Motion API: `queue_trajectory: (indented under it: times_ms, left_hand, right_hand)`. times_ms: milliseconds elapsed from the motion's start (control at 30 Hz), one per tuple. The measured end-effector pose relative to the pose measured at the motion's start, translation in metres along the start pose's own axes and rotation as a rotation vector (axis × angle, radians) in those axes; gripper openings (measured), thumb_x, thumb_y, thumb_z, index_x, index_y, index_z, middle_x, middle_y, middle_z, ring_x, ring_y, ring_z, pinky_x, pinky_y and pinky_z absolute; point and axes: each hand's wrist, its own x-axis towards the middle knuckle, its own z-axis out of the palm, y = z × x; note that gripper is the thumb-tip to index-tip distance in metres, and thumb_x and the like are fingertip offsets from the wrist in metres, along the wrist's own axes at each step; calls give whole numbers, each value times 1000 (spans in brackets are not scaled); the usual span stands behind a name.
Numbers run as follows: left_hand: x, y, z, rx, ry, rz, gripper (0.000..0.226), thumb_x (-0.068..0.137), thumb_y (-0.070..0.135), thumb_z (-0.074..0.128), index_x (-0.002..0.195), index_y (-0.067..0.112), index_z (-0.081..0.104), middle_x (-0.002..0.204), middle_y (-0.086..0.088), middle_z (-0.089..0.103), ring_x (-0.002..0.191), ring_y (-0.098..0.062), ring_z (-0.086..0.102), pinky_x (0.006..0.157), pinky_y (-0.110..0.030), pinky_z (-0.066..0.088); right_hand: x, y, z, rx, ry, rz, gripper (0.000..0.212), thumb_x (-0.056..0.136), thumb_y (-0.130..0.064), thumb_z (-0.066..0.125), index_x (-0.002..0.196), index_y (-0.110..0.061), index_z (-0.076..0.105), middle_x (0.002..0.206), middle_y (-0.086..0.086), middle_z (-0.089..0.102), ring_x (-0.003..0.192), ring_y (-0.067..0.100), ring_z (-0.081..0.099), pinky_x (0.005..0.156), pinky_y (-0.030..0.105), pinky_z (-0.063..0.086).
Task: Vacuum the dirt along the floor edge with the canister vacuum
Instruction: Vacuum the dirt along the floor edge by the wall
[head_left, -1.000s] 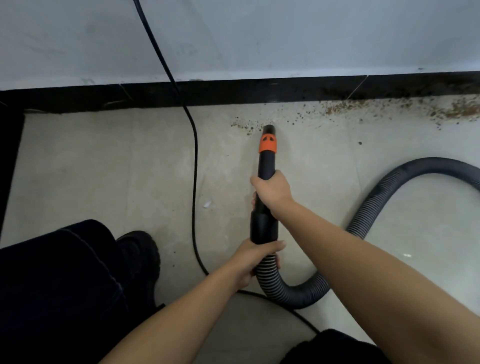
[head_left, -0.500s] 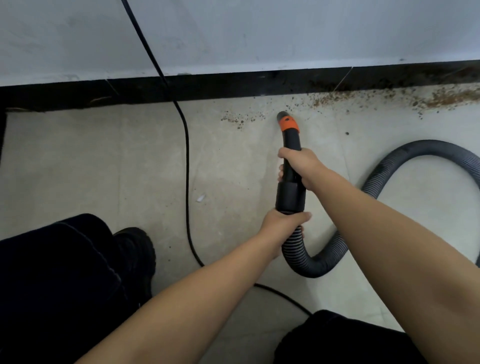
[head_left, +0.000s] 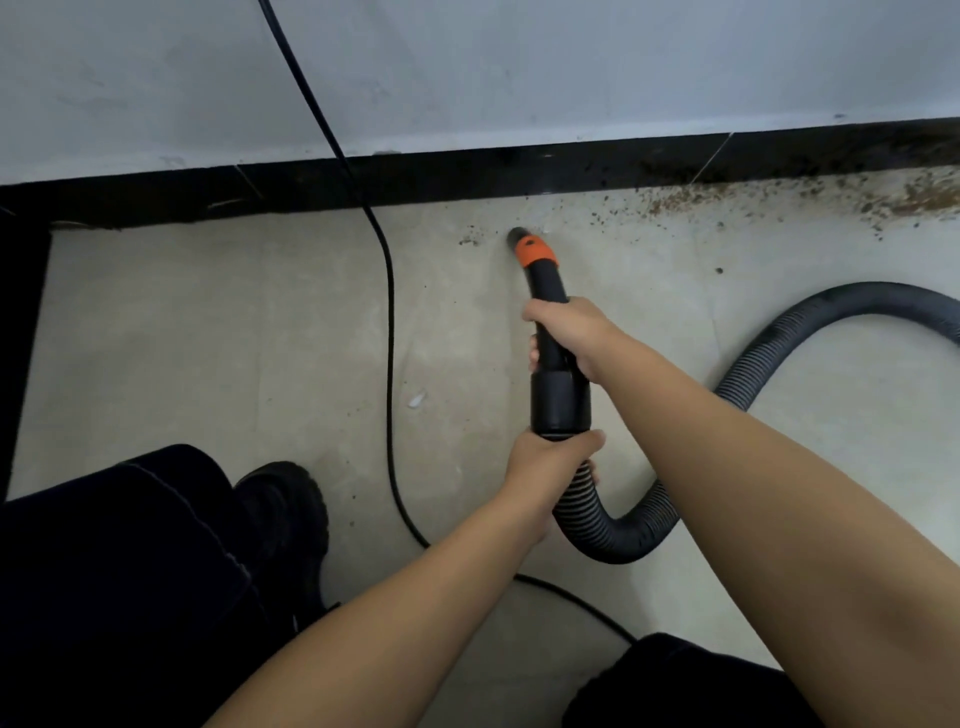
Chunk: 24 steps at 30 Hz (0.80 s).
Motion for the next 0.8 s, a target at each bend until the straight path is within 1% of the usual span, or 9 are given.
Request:
queue_trajectory:
  times_ms: [67,133,267,367,433,500,633,700,800]
  left_hand:
    - [4,9,7,40,-55,-14,14,82,9,69,88,9,56,63,-9,57,45,-14,54,45,-19,48]
    - [9,16,16,67,-94,-26,15,82,8,69,88,9,56,63,-8,56,46,-14,54,43,-17,47]
    - [19,28,29,93,-118,-35,15,82,9,70,90,8,56,64,-8,56,47,-14,54,41,-16,46]
    - [20,28,31,38,-77,-20,15,82,8,69,89,8,56,64,-8,56,50,-17,53,42,-17,46]
    - [17,22,28,-6,-35,-18,15,82,10,69,89,9,57,63,-8,57,50,-16,54,46,-19,48]
    - [12,14,24,-63,16,-20,17,82,12,70,93,8,58,64,-7,59,51,-16,56,50,-22,50]
    - [5,3,15,-169,104,-20,12,81,12,70,85,9,59,63,-7,61,54,-18,58,64,-30,51]
    - [6,3,9,-183,114,-10,11,81,12,69,83,10,59,61,-6,61,53,-18,58,62,-29,50]
    - [11,10,-1,-159,109,1,11,82,11,69,84,11,58,63,-7,61,52,-17,57,58,-26,49]
  right_hand:
    - [3,-3,-16,51,63,5,14,88,-7,57,81,-5,45,55,12,47,32,19,47,40,25,48]
    - [7,-7,-31,88,106,8,14,88,-7,57,82,-6,44,55,12,47,32,19,47,40,26,48]
    - [16,-16,-48,84,138,18,14,88,-9,59,87,-6,46,56,10,49,35,19,49,43,27,50]
    - [19,-22,-41,35,85,18,15,87,-9,59,89,-5,45,55,9,49,35,19,49,43,27,50]
    - [18,-23,-28,-38,19,19,14,87,-9,59,87,-5,46,55,9,49,36,19,49,43,27,49]
    - [16,-21,-12,-110,-49,24,12,87,-9,58,85,-5,46,55,10,50,37,20,49,44,28,49]
    - [12,-15,15,-200,-162,35,12,87,-9,59,87,-6,48,54,10,52,41,21,50,47,30,50]
    - [11,-16,23,-197,-182,27,11,87,-9,59,88,-6,48,55,10,51,41,21,50,48,29,50]
    - [14,-18,28,-150,-165,15,11,87,-9,58,88,-7,48,53,9,51,41,20,50,48,29,50]
